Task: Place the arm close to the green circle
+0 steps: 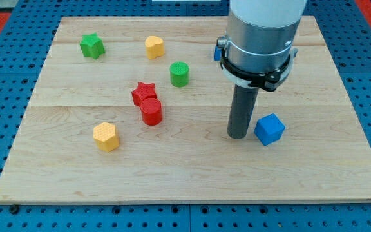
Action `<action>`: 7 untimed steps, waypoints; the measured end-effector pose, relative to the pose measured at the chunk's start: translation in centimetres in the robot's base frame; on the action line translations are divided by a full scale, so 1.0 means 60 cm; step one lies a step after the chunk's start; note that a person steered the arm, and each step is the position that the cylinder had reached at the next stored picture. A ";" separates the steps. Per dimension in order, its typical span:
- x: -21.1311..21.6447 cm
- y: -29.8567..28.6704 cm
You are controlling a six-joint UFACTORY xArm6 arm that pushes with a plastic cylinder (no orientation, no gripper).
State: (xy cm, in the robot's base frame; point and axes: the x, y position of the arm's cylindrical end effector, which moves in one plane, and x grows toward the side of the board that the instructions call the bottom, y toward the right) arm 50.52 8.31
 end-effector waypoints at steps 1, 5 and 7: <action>0.006 -0.052; -0.025 -0.179; -0.023 -0.181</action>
State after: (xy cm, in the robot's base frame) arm 49.11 -2.56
